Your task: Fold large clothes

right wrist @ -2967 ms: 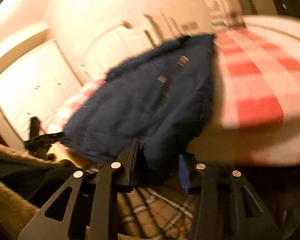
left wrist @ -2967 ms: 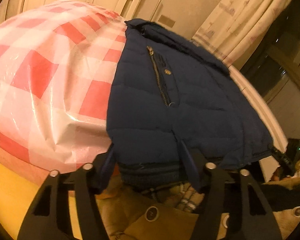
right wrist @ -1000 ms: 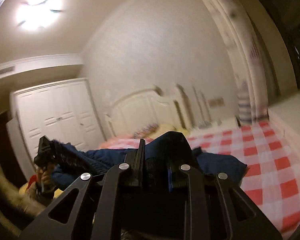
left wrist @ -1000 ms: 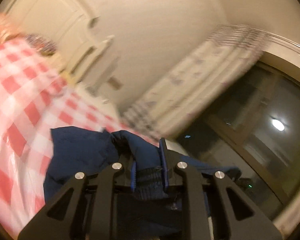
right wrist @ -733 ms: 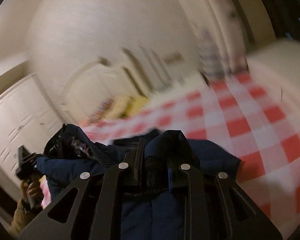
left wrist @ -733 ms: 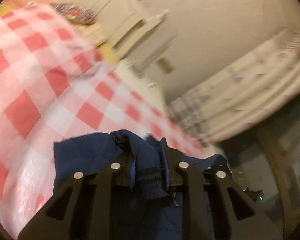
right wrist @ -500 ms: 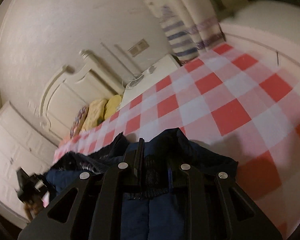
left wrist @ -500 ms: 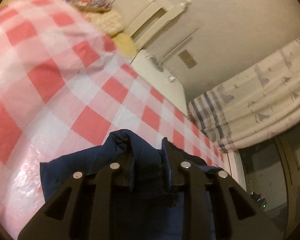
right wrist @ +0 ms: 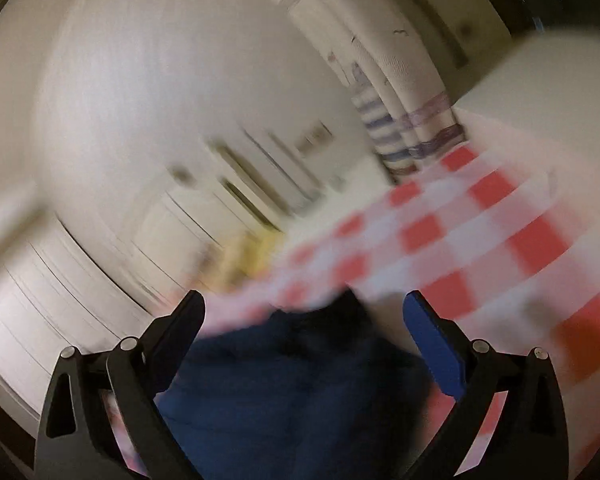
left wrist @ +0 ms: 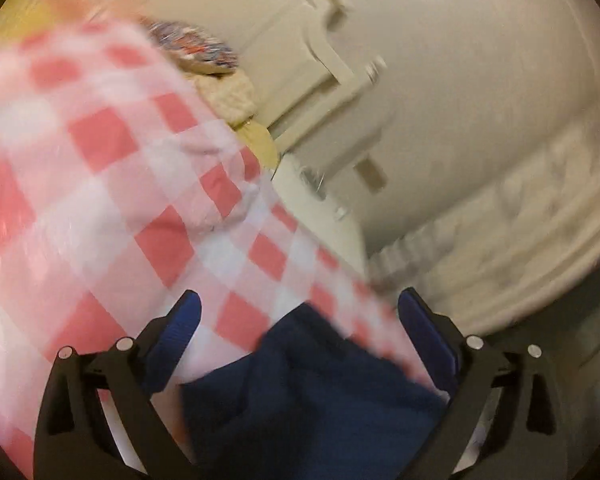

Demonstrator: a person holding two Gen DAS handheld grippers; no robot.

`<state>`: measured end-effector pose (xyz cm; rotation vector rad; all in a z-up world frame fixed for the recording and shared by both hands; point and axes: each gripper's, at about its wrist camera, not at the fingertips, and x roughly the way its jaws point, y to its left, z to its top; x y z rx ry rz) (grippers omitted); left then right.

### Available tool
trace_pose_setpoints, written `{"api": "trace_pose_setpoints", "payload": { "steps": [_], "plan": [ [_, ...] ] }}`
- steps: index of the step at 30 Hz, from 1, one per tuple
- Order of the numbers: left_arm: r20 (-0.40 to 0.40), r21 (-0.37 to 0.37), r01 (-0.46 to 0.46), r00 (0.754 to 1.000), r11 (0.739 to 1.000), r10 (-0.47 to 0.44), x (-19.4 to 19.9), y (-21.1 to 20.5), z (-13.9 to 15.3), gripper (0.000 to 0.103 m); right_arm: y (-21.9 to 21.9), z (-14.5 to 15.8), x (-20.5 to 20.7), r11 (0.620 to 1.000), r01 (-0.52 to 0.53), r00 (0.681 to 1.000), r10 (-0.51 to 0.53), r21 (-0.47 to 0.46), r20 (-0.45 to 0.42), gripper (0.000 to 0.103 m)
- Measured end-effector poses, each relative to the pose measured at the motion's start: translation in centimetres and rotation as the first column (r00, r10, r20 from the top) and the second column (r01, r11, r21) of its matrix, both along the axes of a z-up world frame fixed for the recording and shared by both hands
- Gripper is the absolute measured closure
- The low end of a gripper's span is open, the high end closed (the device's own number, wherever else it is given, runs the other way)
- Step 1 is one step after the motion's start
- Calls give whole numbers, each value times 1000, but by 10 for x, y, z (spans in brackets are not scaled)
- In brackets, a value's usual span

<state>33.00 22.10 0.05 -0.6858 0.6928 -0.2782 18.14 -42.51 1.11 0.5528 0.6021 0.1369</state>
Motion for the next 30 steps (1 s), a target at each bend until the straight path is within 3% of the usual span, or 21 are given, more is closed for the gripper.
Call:
{"api": "trace_pose_setpoints", "payload": {
  "steps": [3, 8, 9, 10, 11, 12, 13, 14, 16, 17, 19, 22, 24, 26, 29, 30],
  "plan": [
    [-56, 99, 130, 991, 987, -125, 5, -33, -8, 5, 29, -21, 20, 981, -64, 992, 42, -182, -122, 14],
    [-203, 170, 244, 957, 955, -208, 30, -84, -44, 10, 54, -44, 49, 943, -158, 966, 86, -292, -242, 19],
    [-226, 193, 255, 951, 947, -210, 33, -91, -51, 26, 58, -47, 52, 938, -175, 961, 97, -299, -258, 25],
    [-254, 248, 255, 948, 935, -192, 36, -98, -57, 38, 60, -52, 55, 936, -198, 954, 115, -291, -278, 47],
    [-277, 320, 244, 948, 915, -156, 37, -104, -60, 72, 62, -55, 55, 934, -205, 950, 117, -294, -290, 61],
    [-268, 349, 241, 952, 906, -150, 34, -105, -59, 87, 63, -51, 51, 931, -200, 955, 116, -306, -271, 68],
    [-224, 337, 232, 961, 912, -162, 29, -104, -55, 92, 64, -47, 49, 931, -193, 962, 117, -311, -248, 81],
    [-163, 310, 219, 971, 925, -175, 21, -98, -46, 95, 63, -36, 39, 934, -165, 976, 107, -317, -192, 86],
    [-89, 198, 195, 980, 961, -180, 11, -79, -31, 96, 52, -15, 23, 965, -109, 992, 90, -238, -91, 88],
    [-77, 104, 186, 981, 977, -178, 9, -67, -27, 96, 48, -6, 20, 977, -99, 994, 89, -190, -62, 88],
    [-89, 53, 162, 984, 985, -157, 14, -61, -26, 96, 42, 1, 19, 987, -80, 996, 74, -139, -50, 88],
    [-164, 138, 137, 980, 981, -114, 28, -71, -42, 95, 49, -18, 43, 979, -49, 986, 15, -197, -167, 88],
    [-215, 199, 94, 975, 975, -50, 37, -76, -63, 81, 52, -44, 56, 973, -38, 970, -19, -226, -244, 87],
    [-288, 198, 77, 958, 977, -17, 43, -73, -79, 77, 54, -58, 59, 972, -20, 961, -47, -236, -274, 86],
    [-238, 214, 13, 970, 977, 39, 33, -66, -63, 71, 53, -53, 54, 966, -9, 955, -68, -257, -290, 85],
    [-172, 236, -30, 983, 971, 72, 23, -63, -48, 59, 52, -49, 53, 967, -10, 951, -70, -256, -302, 85]
  ]
}}
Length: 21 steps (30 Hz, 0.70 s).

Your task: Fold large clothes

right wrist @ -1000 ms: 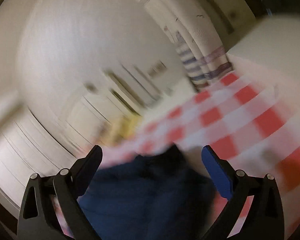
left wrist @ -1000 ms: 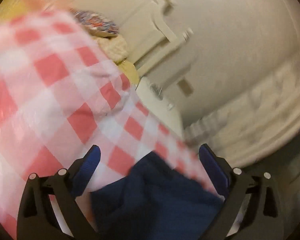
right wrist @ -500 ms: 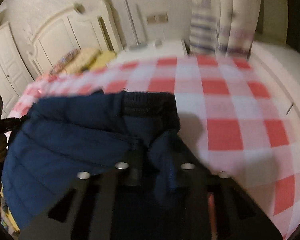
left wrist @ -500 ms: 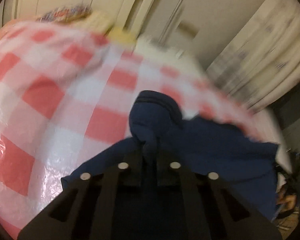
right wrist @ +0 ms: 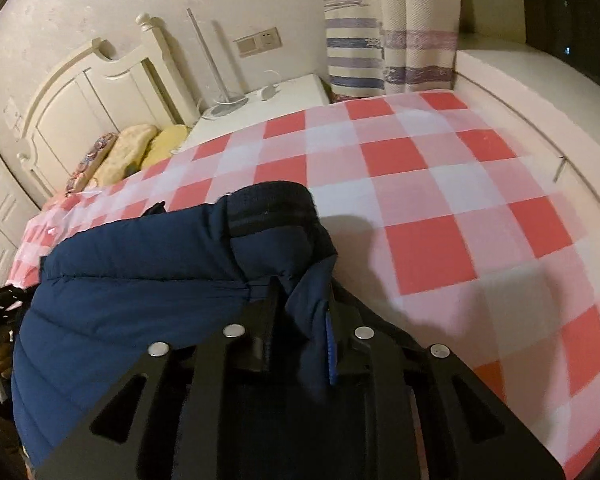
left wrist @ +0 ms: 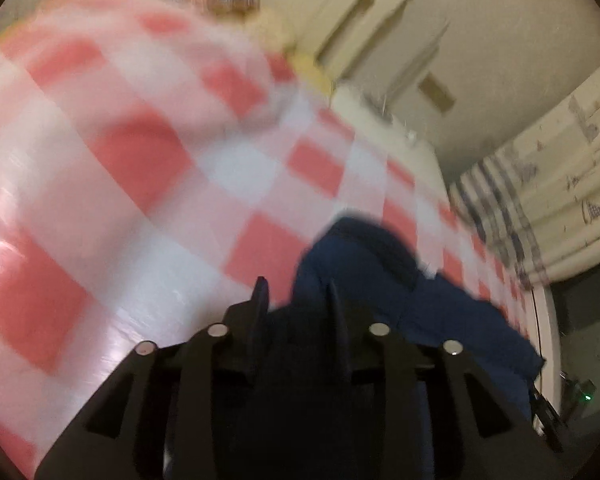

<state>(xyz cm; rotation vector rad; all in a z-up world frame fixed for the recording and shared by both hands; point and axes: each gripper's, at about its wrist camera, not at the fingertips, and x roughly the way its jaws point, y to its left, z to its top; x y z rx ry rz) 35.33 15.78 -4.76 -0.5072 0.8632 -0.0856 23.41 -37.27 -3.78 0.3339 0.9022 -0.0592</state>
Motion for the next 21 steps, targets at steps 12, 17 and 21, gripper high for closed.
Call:
{"api": "trace_pose_setpoints", "payload": {
  "steps": [12, 17, 21],
  "plan": [
    [175, 590, 250, 889, 768, -423, -99, -126, 62, 8, 82, 67, -37, 966, -138, 965, 181, -217, 191, 15],
    [161, 535, 231, 916, 813, -367, -129, -63, 47, 7, 33, 44, -69, 985, -96, 990, 110, -143, 89, 14],
    [111, 273, 259, 948, 927, -297, -159, 25, 18, 3, -13, 22, -142, 984, -139, 984, 125, 109, 126, 13]
  ]
}}
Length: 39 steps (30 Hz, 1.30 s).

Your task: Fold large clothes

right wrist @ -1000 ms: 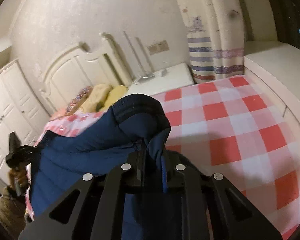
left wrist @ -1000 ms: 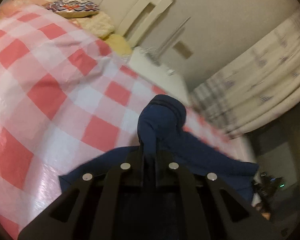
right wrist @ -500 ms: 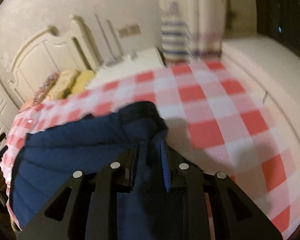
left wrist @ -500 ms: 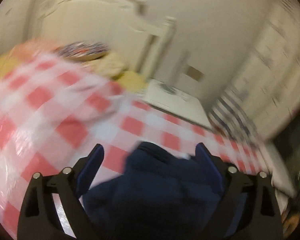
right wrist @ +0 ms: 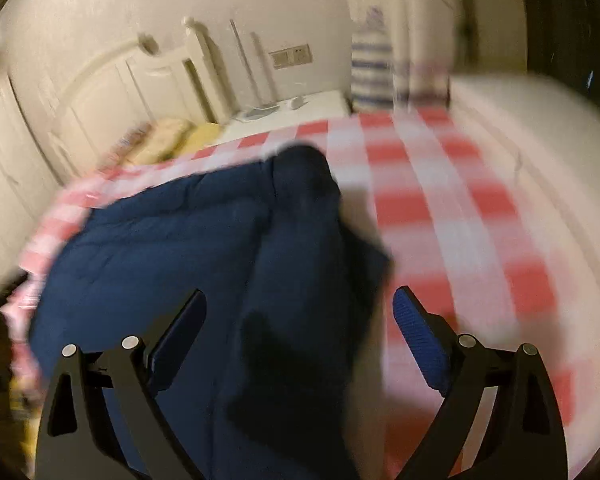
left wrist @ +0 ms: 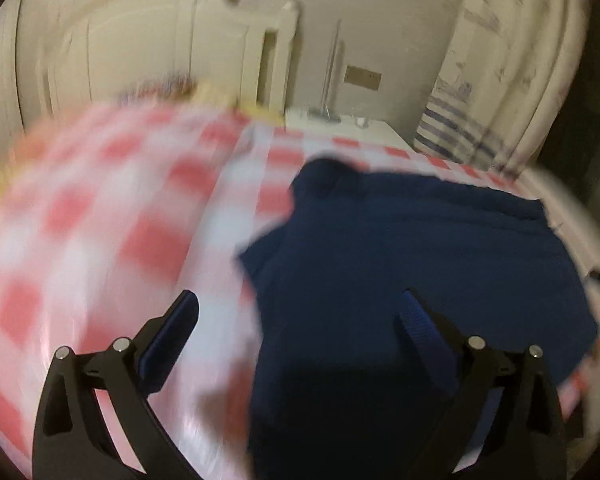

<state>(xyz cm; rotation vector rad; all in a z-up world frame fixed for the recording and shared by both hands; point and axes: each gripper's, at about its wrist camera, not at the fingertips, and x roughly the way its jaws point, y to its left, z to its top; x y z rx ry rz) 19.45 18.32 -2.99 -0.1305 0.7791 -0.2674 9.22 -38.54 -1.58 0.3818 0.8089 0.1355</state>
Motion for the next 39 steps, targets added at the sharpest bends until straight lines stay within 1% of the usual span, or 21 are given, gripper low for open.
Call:
{"api": "trace_pose_setpoints", "payload": {
  "steps": [2, 4, 6, 8, 10, 13, 15, 16, 17, 18, 19, 21, 23, 26, 28, 30, 31, 32, 34, 36, 39],
  "plan": [
    [-44, -78, 30, 998, 996, -34, -17, 21, -16, 3, -2, -11, -41, 991, -83, 996, 80, 101, 35, 13],
    [-78, -107, 72, 994, 992, -80, -32, 27, -34, 3, 5, -20, -66, 979, -154, 988, 149, 133, 47, 13],
    [-75, -137, 105, 990, 985, -116, -43, 24, -47, 3, 21, -24, -84, 977, -197, 979, 192, 79, 71, 14],
    [-57, -182, 133, 988, 974, -145, -45, 17, -50, 4, 33, -23, -87, 985, -170, 981, 171, -14, 92, 23],
    [-30, -197, 151, 987, 969, -160, -47, 7, -49, 10, 32, -26, -78, 989, -151, 985, 151, -6, 85, 29],
    [-18, -153, 121, 992, 981, -125, -45, -9, -53, 10, 28, -32, -70, 987, -163, 982, 163, -5, 99, 28],
    [-11, -156, 125, 992, 980, -129, -49, -11, -56, 23, 19, -41, -67, 982, -177, 982, 171, 65, 85, 28],
    [-12, -165, 132, 991, 977, -136, -51, -11, -55, 29, 18, -42, -69, 980, -182, 981, 175, 76, 89, 38],
    [-11, -170, 130, 991, 977, -134, -55, -9, -53, 43, 23, -40, -77, 977, -197, 977, 188, 79, 99, 45],
    [-12, -159, 114, 993, 981, -117, -61, -7, -50, 51, 27, -37, -83, 976, -204, 975, 196, 72, 108, 47],
    [-20, -170, 115, 993, 979, -120, -67, -4, -48, 53, 30, -34, -89, 976, -208, 974, 200, 63, 107, 54],
    [-41, -195, 117, 991, 974, -128, -84, 2, -45, 54, 33, -31, -103, 976, -206, 975, 198, 75, 98, 57],
    [-46, -190, 129, 989, 973, -140, -105, 4, -44, 54, 38, -29, -127, 973, -221, 972, 214, 70, 92, 57],
    [-68, -242, 138, 985, 960, -159, -142, 18, -45, 53, 43, -28, -163, 967, -239, 969, 231, 92, 88, 56],
    [-73, -260, 144, 983, 955, -168, -156, 26, -44, 46, 44, -26, -181, 964, -249, 967, 242, 88, 83, 54],
    [-39, -222, 125, 990, 967, -137, -163, 38, -33, 29, 41, -16, -187, 968, -249, 967, 246, 34, 72, 51],
    [5, -201, 97, 995, 975, -98, -163, 46, -21, 22, 36, -6, -188, 974, -228, 970, 227, 5, 89, 46],
    [40, -195, 78, 997, 978, -72, -162, 50, -10, 12, 28, 9, -185, 982, -188, 973, 190, -29, 133, 22],
    [116, -232, 81, 992, 969, -55, -148, 56, 19, 8, 19, 41, -170, 988, -141, 963, 153, -69, 222, 6],
    [145, -255, 127, 985, 959, -92, -115, 45, 42, 2, 20, 58, -146, 983, -166, 950, 180, -76, 256, 6],
    [72, -215, 100, 994, 971, -86, -47, 15, 46, 3, 30, 67, -78, 985, -149, 963, 164, -86, 216, 11]
  ]
}}
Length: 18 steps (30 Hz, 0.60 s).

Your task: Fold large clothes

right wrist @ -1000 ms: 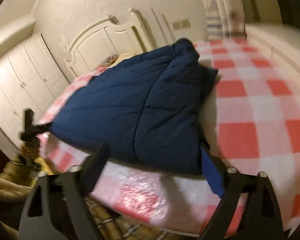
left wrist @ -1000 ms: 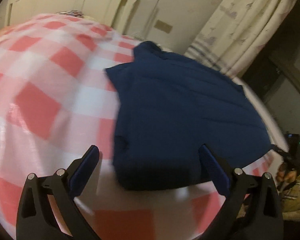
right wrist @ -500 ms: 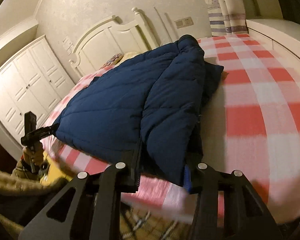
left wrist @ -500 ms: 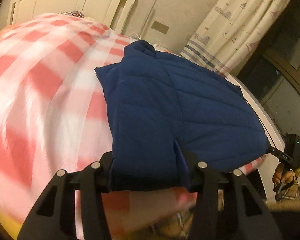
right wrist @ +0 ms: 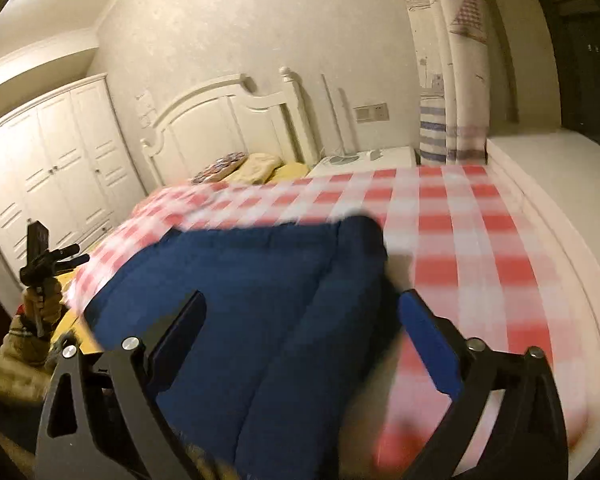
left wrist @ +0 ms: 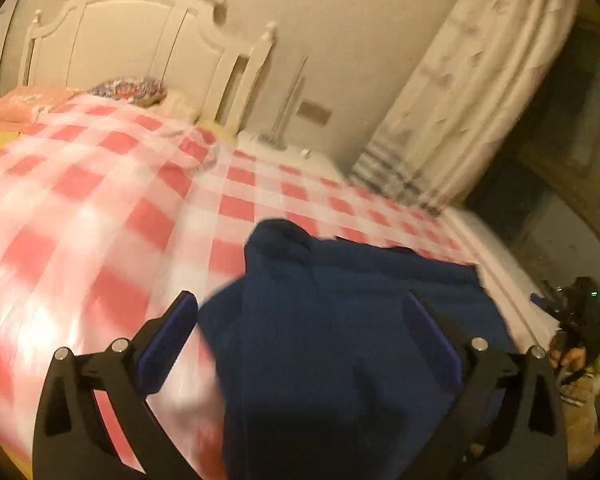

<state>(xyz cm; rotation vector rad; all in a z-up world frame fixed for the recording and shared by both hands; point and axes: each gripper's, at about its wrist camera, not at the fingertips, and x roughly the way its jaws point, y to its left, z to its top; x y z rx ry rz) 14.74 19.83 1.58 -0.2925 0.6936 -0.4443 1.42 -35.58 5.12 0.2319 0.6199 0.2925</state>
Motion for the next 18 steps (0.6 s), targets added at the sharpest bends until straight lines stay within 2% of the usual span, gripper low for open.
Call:
{"api": "trace_pose_setpoints", "payload": {
  "steps": [2, 5, 6, 7, 8, 9, 10, 11, 13, 15, 18],
  "plan": [
    [-101, 11, 26, 995, 1000, -24, 56, -29, -13, 3, 6, -12, 57, 1000, 21, 996, -20, 8, -86, 11],
    [-213, 57, 2, 977, 998, 10, 116, -53, -36, 5, 2, -46, 108, 999, 47, 977, -42, 20, -211, 12],
    [-227, 63, 8, 974, 998, 6, 124, -59, -42, 9, -1, -60, 125, 997, 61, 964, -49, 39, -262, 14],
    [-242, 70, 17, 970, 997, 0, 135, -65, -47, 12, -3, -70, 133, 996, 68, 957, -47, 61, -288, 22],
    [-255, 74, 26, 967, 997, -6, 139, -69, -51, 19, -6, -81, 140, 993, 74, 950, -43, 89, -308, 33],
    [-264, 89, 36, 964, 995, -11, 144, -73, -54, 36, -6, -83, 140, 992, 83, 954, -51, 96, -296, 39],
    [-262, 109, 50, 965, 993, -20, 145, -76, -54, 51, -6, -80, 137, 992, 76, 964, -47, 105, -261, 59],
    [-239, 160, 54, 971, 986, -14, 144, -81, -50, 81, -5, -76, 132, 992, 65, 971, -38, 109, -235, 72],
    [-194, 183, 68, 981, 981, -31, 138, -81, -44, 86, 0, -58, 119, 995, 51, 986, -37, 84, -162, 76],
    [-134, 196, 51, 991, 979, -25, 130, -82, -25, 87, 3, -40, 114, 997, 43, 993, -35, 69, -111, 78],
    [-79, 160, 5, 997, 987, 8, 124, -79, 5, 87, 9, -8, 112, 998, 43, 999, -42, 36, -34, 78]
  ]
}}
